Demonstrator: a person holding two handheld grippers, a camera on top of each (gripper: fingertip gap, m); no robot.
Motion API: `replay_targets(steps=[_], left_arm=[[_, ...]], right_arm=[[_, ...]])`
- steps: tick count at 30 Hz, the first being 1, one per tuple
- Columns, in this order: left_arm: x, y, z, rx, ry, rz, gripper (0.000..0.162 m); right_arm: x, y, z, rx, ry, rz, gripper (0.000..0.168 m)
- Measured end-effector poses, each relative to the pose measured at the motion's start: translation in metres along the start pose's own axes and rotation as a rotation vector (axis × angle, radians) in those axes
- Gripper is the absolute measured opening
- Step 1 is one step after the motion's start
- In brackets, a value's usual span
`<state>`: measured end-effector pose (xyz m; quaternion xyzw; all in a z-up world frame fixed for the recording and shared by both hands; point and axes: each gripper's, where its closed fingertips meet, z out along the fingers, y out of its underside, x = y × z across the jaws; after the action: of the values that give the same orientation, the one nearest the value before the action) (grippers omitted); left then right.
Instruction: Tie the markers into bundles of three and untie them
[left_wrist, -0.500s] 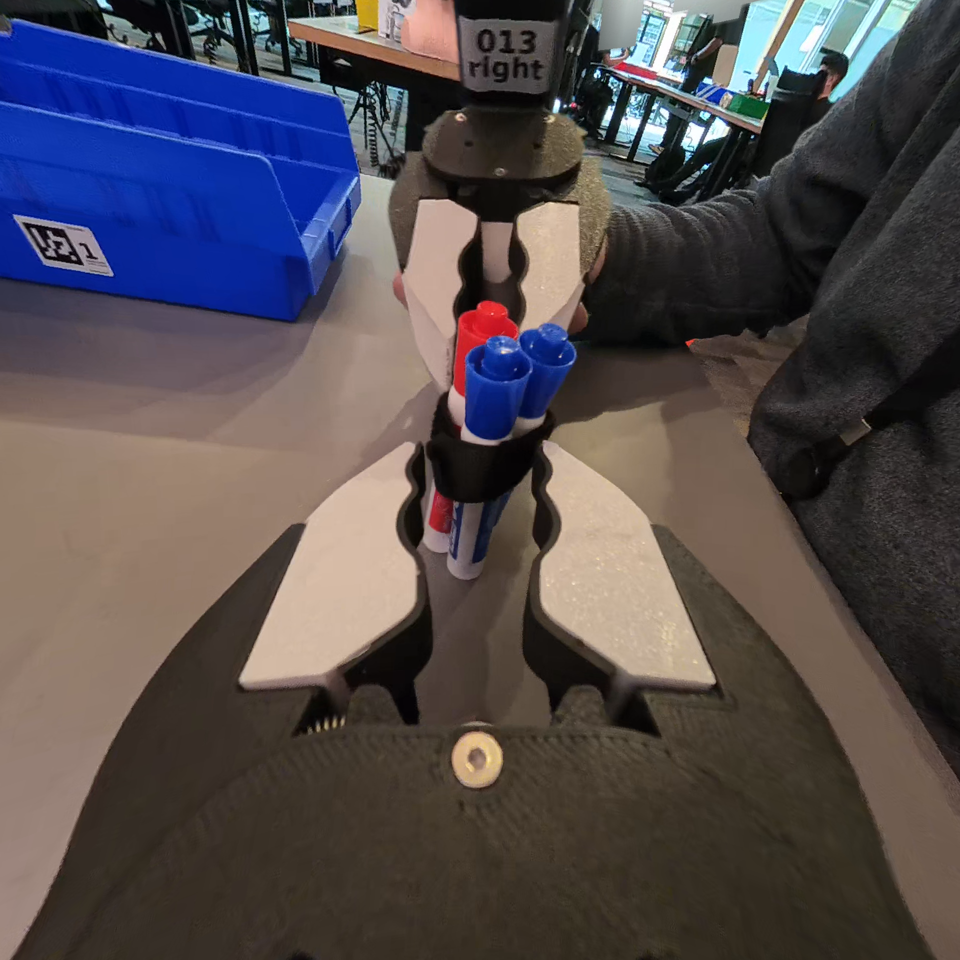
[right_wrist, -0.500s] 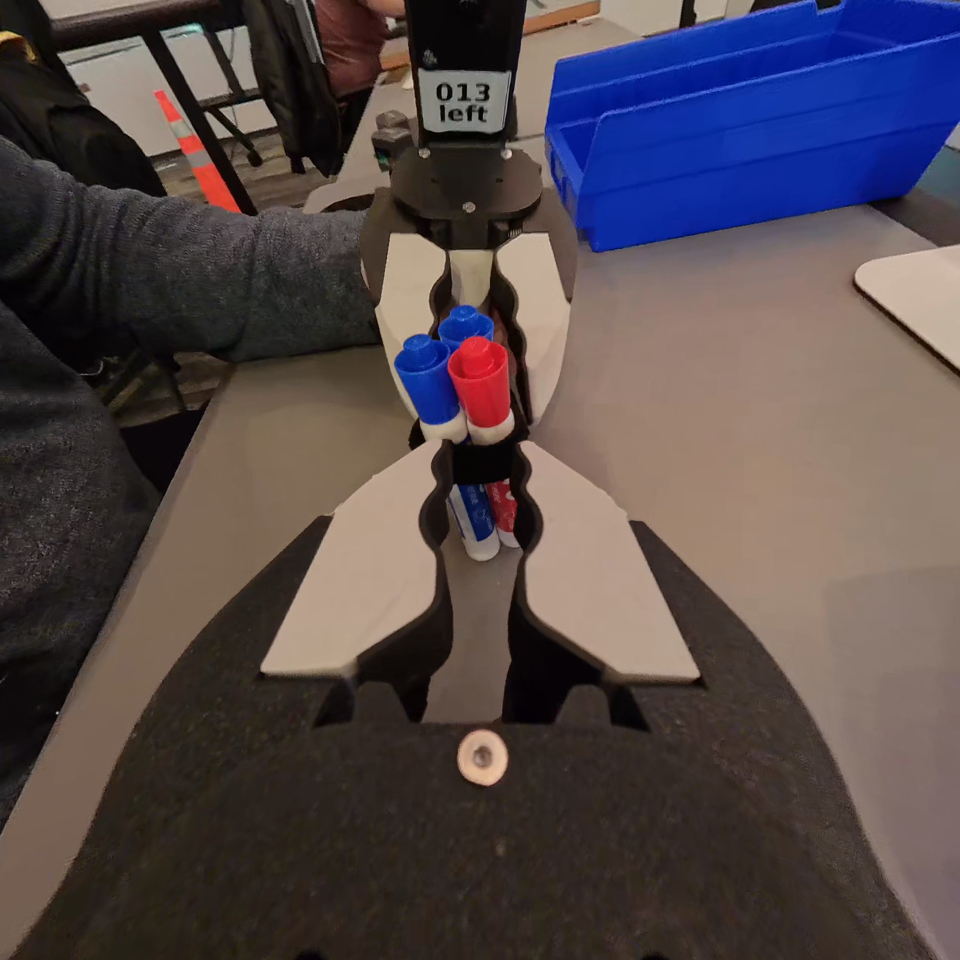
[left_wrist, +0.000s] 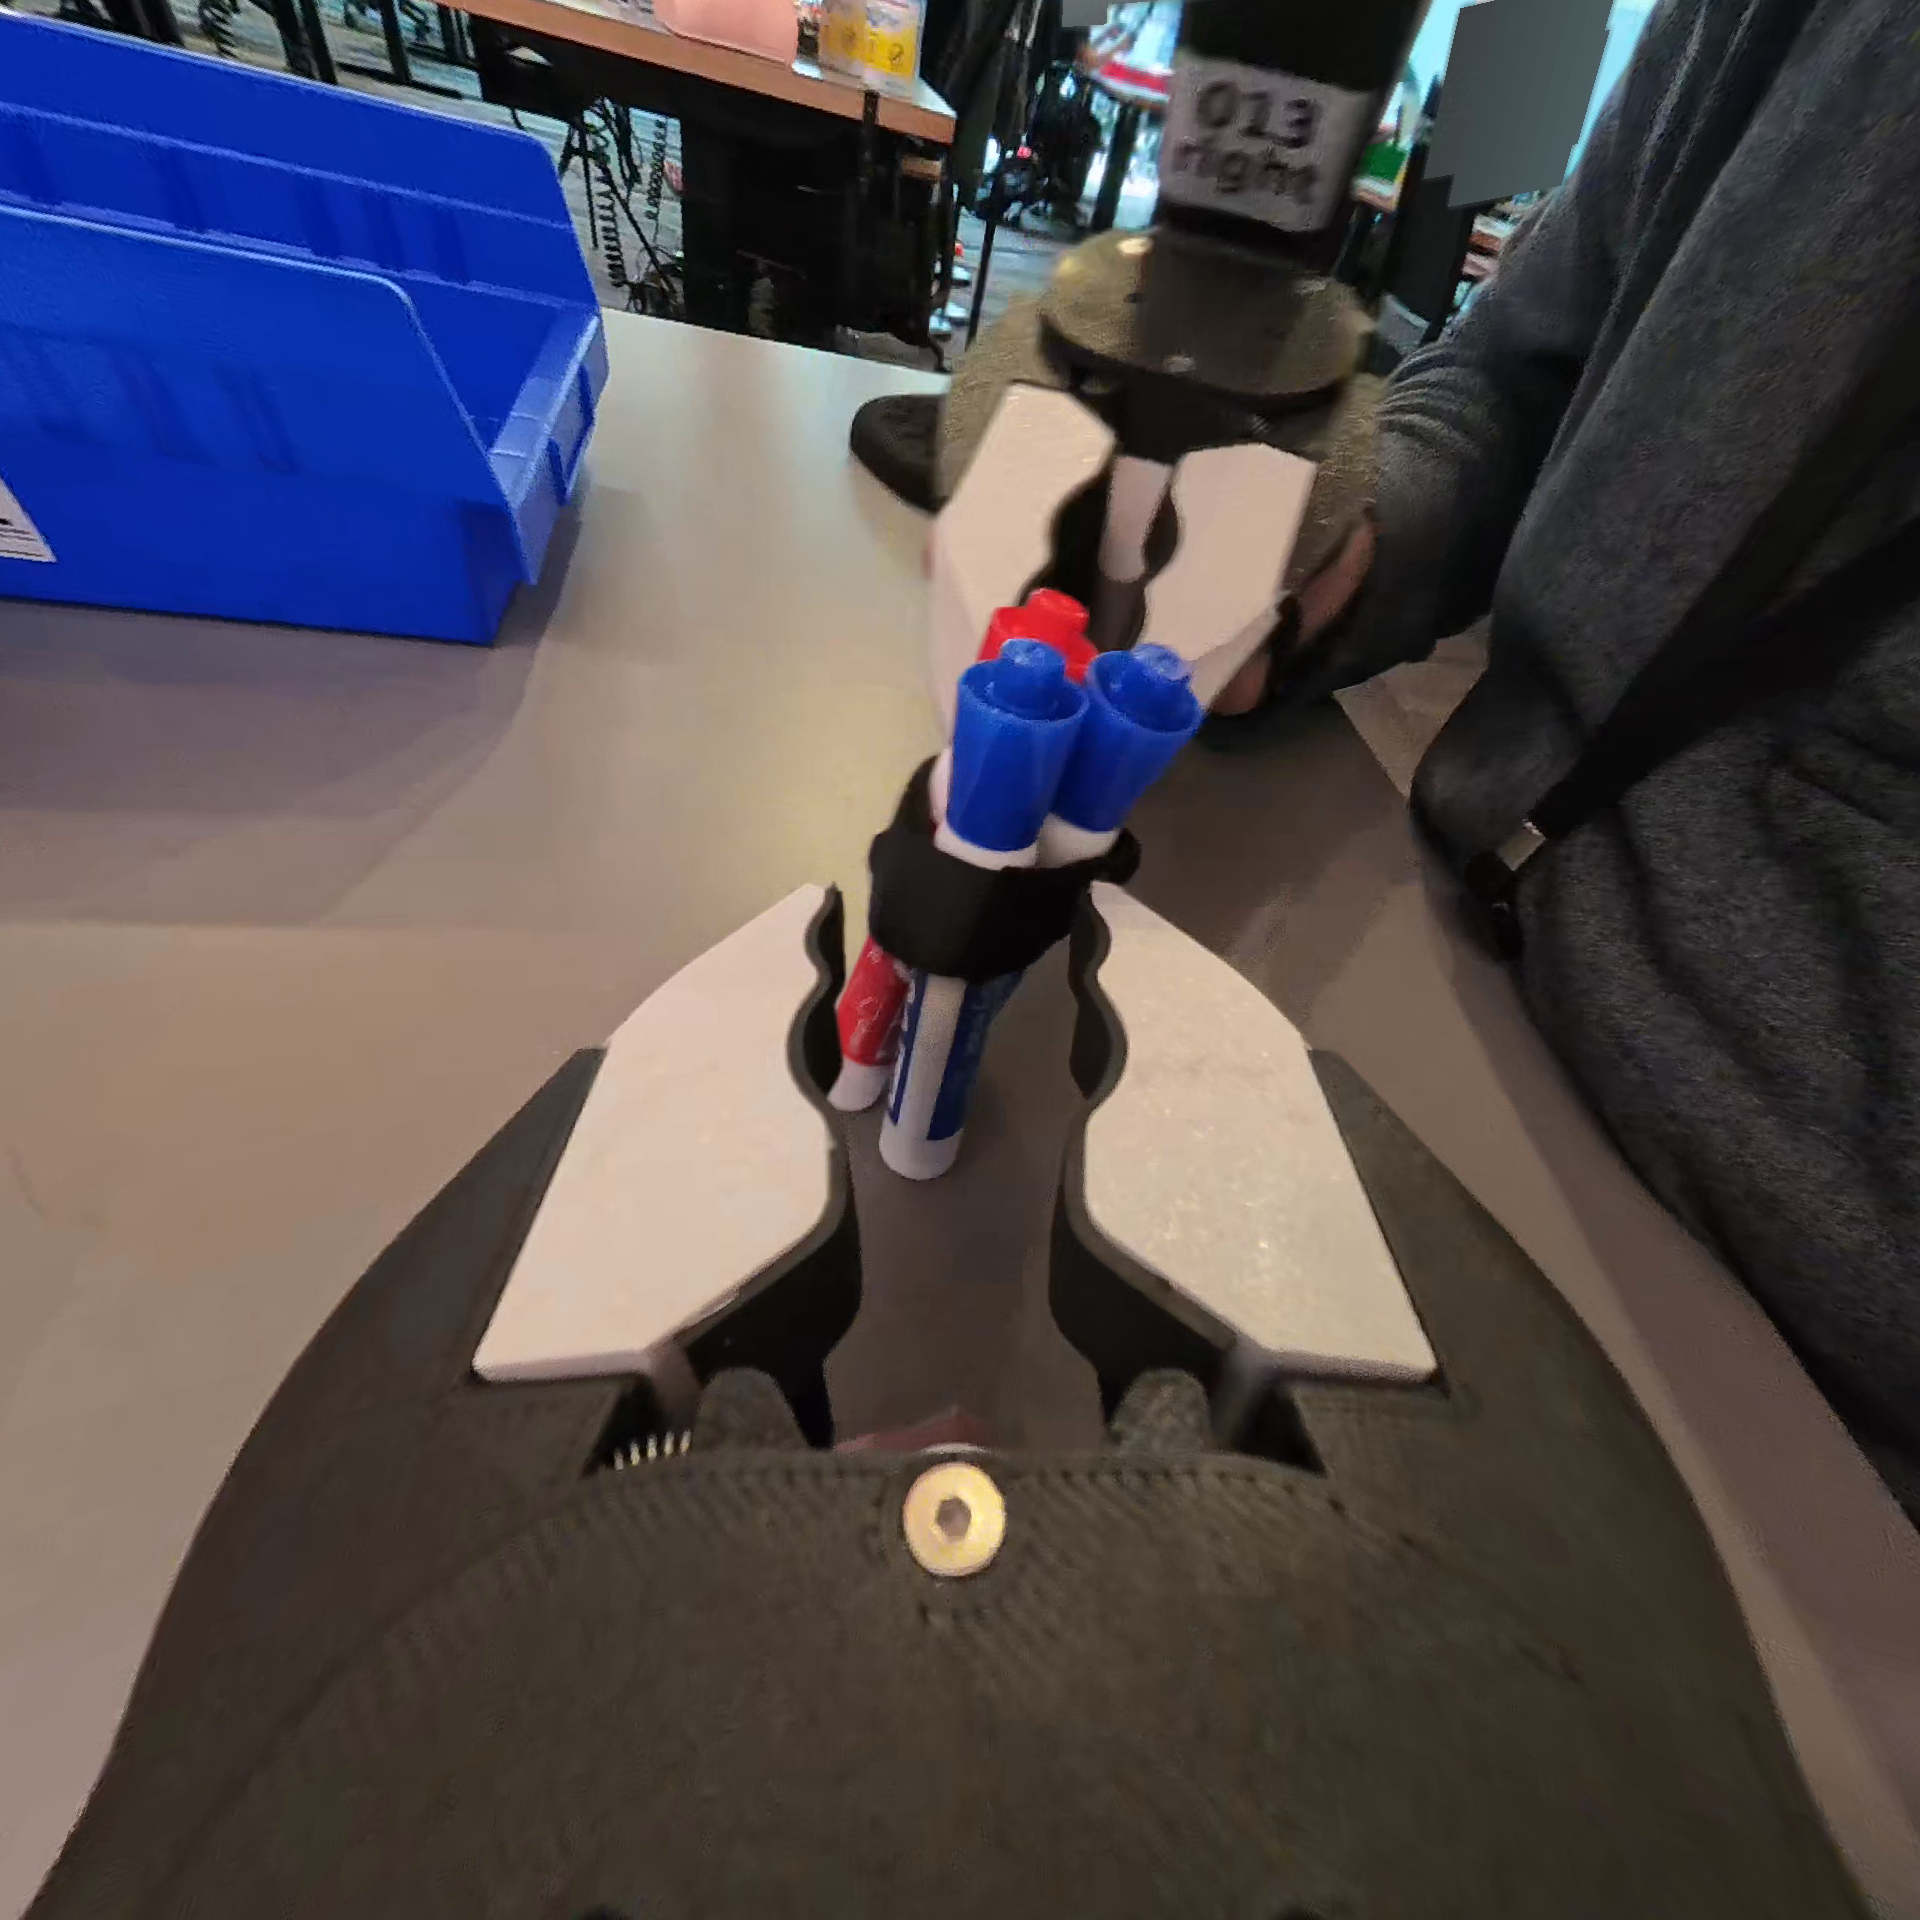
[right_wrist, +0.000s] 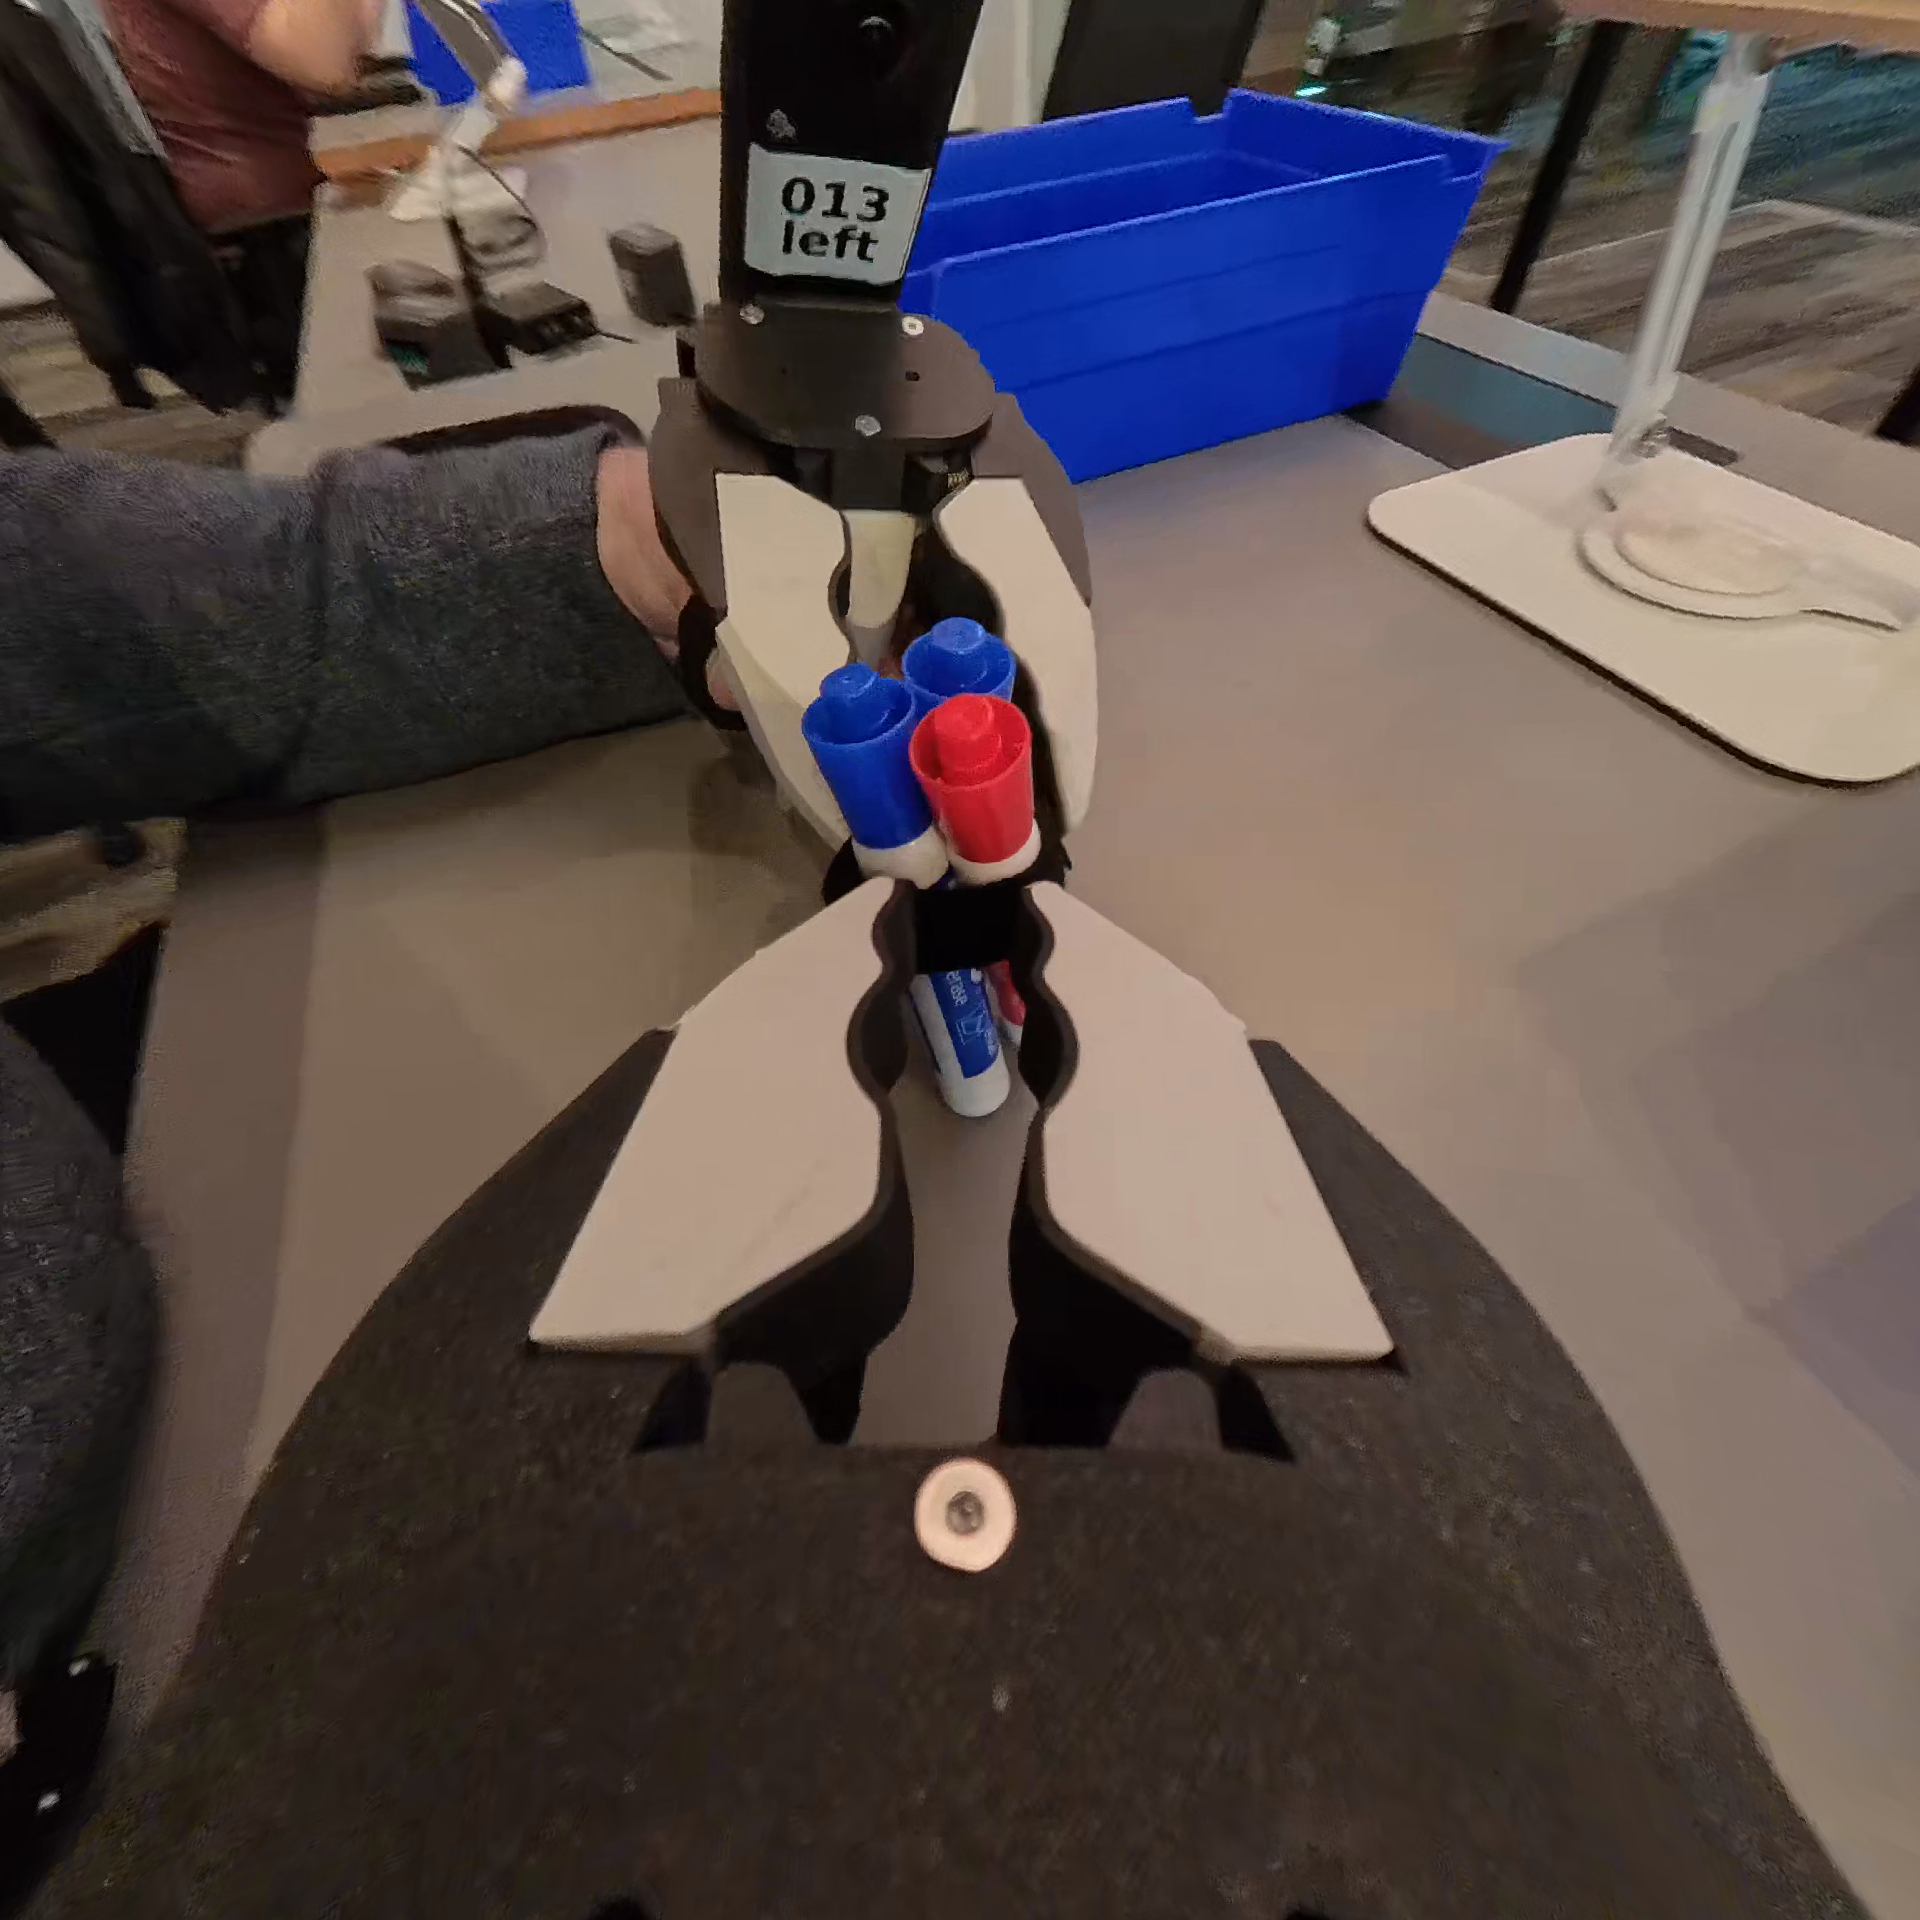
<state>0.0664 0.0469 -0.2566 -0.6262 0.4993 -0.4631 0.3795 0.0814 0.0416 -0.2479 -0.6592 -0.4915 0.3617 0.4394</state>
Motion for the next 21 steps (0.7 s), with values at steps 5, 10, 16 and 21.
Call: replay_targets(steps=[5, 10, 16, 21], left_arm=[[-0.005, -0.001, -0.006, 0.010, 0.045, -0.017, 0.032], [-0.007, 0.002, -0.006, -0.023, 0.081, 0.000, 0.022], [-0.008, 0.000, -0.005, -0.036, 0.160, -0.013, 0.020], [-0.006, -0.001, -0.003, -0.066, 0.275, -0.042, 0.018]], right_arm=[[-0.006, -0.004, 0.003, 0.010, 0.058, -0.003, 0.016], [0.000, -0.003, 0.004, 0.005, -0.020, 0.049, 0.017], [-0.004, -0.005, 0.002, 0.028, -0.039, 0.086, 0.023], [0.015, -0.013, -0.013, 0.106, -0.074, 0.151, 0.023]])
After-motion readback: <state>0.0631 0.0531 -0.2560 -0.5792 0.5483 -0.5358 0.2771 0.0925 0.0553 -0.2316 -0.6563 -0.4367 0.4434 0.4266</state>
